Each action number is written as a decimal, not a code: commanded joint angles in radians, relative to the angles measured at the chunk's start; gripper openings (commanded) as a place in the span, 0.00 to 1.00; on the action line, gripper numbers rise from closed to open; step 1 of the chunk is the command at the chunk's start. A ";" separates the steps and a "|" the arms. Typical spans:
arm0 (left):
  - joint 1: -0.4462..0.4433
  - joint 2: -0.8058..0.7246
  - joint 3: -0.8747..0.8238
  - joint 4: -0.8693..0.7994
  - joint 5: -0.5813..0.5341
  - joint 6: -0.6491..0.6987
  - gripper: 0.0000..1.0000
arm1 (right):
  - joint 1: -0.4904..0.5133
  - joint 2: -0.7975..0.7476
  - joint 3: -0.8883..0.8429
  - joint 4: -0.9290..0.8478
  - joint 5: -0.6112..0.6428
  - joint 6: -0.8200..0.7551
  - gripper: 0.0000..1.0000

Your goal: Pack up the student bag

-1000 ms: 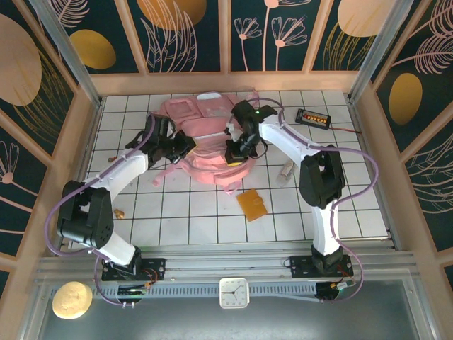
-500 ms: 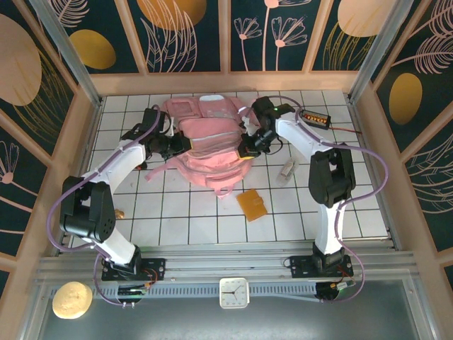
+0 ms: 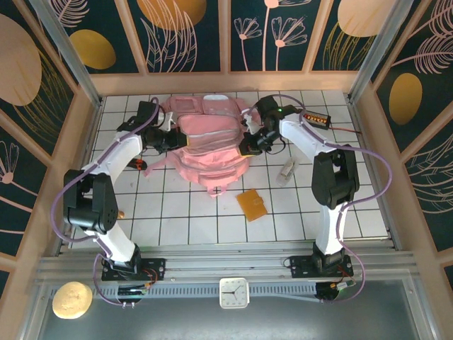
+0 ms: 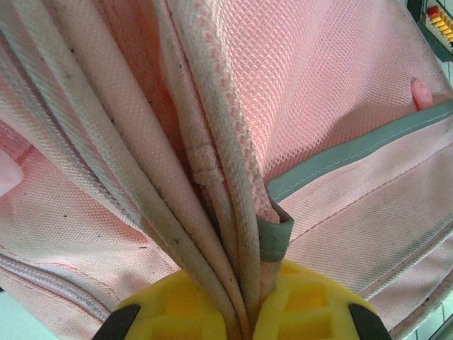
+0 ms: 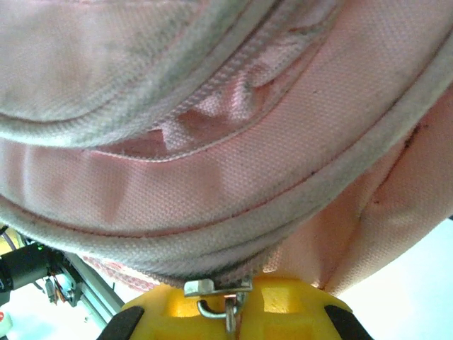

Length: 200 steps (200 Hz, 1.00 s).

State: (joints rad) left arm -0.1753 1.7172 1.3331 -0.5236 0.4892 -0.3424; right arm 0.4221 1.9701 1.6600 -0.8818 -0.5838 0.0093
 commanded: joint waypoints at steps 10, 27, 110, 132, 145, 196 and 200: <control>0.079 0.089 0.117 -0.039 -0.172 0.127 0.00 | 0.006 -0.043 -0.029 0.005 0.102 -0.072 0.00; 0.079 0.108 0.138 -0.031 -0.138 0.083 0.28 | 0.022 -0.024 -0.012 0.013 0.091 -0.074 0.00; -0.024 -0.252 -0.180 0.199 0.062 -0.619 0.99 | 0.175 -0.003 0.093 0.001 0.022 0.038 0.00; -0.133 -0.298 -0.345 0.474 0.040 -0.944 0.99 | 0.201 0.015 0.130 -0.017 0.032 0.047 0.00; -0.161 -0.323 -0.445 0.618 -0.010 -1.100 0.99 | 0.207 0.016 0.137 -0.013 0.033 0.053 0.00; -0.164 -0.255 -0.441 0.691 -0.090 -1.234 0.99 | 0.255 0.014 0.158 0.002 0.027 0.070 0.00; -0.165 -0.249 -0.436 0.692 -0.091 -1.238 0.99 | 0.260 0.014 0.155 0.005 0.027 0.071 0.00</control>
State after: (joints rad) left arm -0.3450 1.4307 0.8547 0.0788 0.4324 -1.4200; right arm 0.6434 1.9881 1.7641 -0.8913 -0.5243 0.0669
